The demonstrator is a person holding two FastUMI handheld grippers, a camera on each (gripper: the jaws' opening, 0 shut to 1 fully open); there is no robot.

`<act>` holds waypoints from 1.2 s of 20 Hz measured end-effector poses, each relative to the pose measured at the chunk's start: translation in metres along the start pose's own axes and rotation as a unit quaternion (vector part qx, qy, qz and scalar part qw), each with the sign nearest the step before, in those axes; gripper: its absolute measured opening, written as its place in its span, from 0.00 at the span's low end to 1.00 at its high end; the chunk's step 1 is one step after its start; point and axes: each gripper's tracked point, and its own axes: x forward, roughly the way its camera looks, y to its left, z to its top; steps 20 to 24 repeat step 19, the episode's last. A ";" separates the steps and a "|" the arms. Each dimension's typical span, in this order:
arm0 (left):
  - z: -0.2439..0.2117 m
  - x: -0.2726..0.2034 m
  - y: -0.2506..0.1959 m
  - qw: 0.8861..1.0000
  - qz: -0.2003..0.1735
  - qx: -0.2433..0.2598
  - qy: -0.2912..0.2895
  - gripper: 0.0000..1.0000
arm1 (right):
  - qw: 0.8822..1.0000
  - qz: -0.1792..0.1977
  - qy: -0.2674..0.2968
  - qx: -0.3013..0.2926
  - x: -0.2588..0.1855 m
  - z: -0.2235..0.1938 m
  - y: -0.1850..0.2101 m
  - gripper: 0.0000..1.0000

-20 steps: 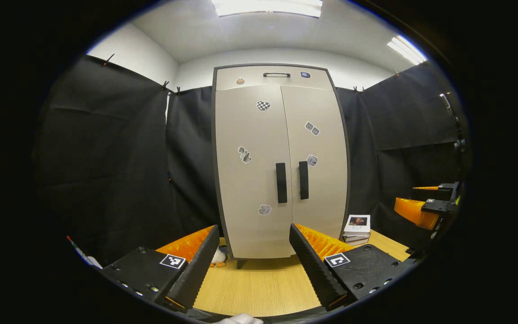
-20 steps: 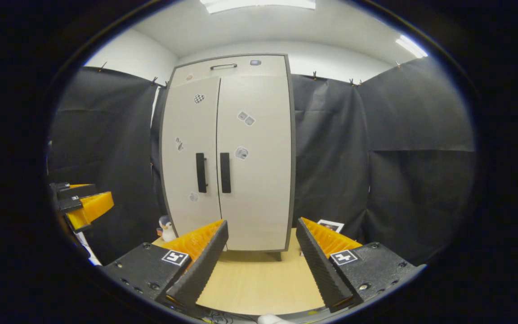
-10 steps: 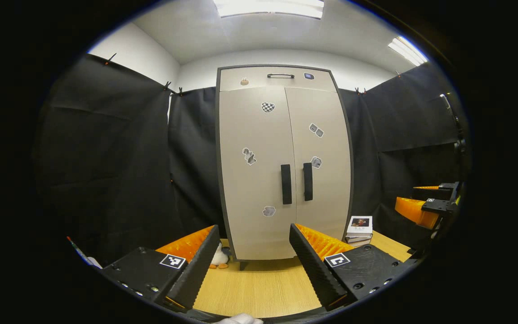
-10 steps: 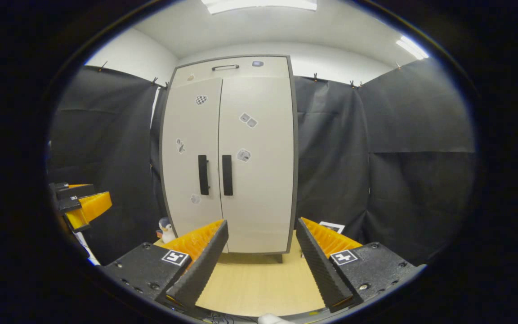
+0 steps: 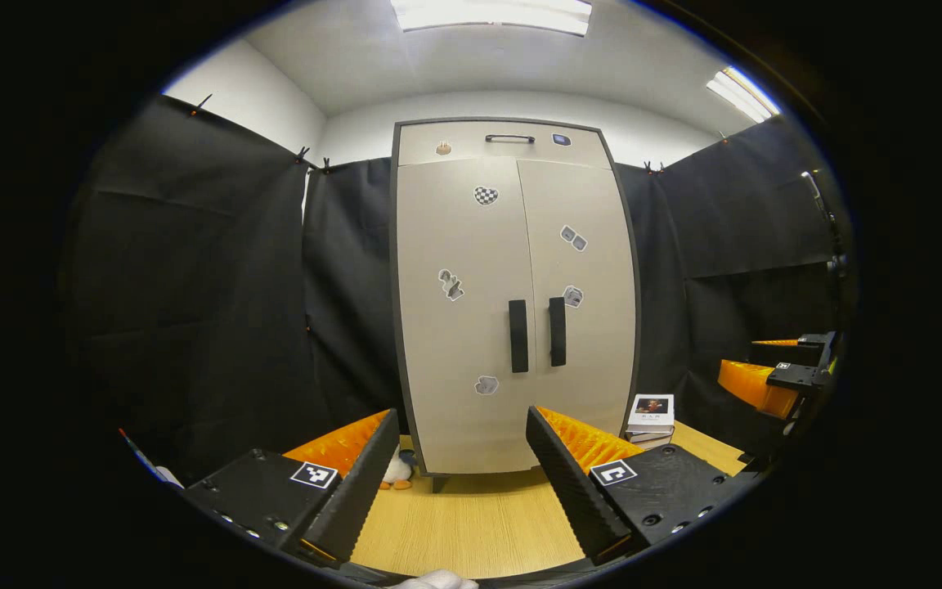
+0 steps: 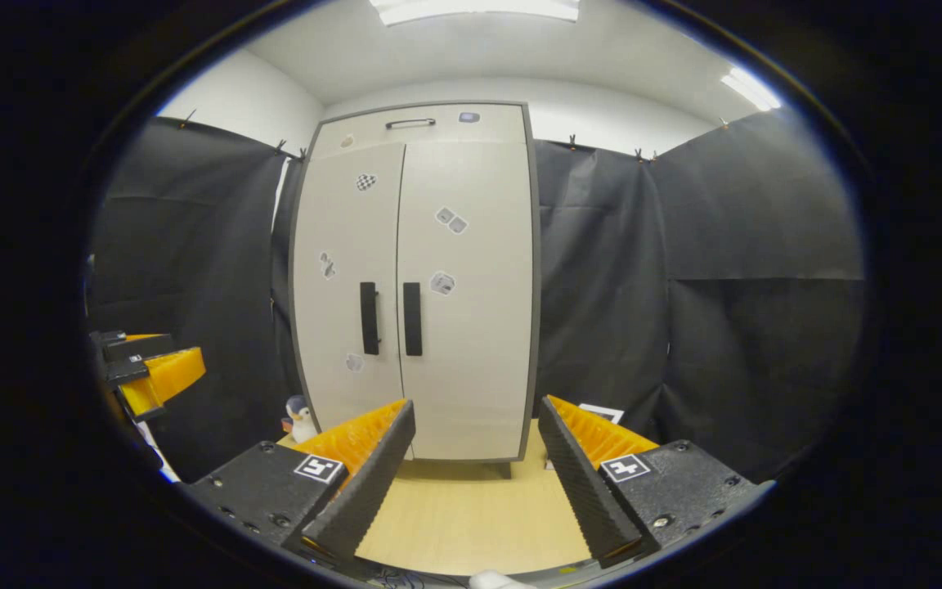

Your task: Grab one shoe with the right hand and put it into the shoe cabinet, grab the other shoe with the left hand and put it into the shoe cabinet; then close the right door with the right hand and the left door with the left hand.

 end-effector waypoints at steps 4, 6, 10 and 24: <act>0.002 -0.003 0.001 1.000 0.001 -0.001 -0.002 0.96 | 1.000 0.000 0.002 0.000 -0.002 -0.001 -0.001 0.99; 0.002 -0.003 -0.001 1.000 -0.001 -0.002 -0.001 0.96 | 1.000 0.000 -0.001 -0.002 -0.003 0.002 -0.002 0.99; 0.004 -0.004 -0.004 1.000 -0.003 -0.002 -0.002 0.96 | 1.000 -0.004 -0.006 -0.003 -0.008 0.006 -0.006 0.99; 0.006 -0.011 -0.004 1.000 0.000 0.003 -0.005 0.96 | 1.000 -0.003 -0.006 0.000 -0.016 0.003 -0.009 0.99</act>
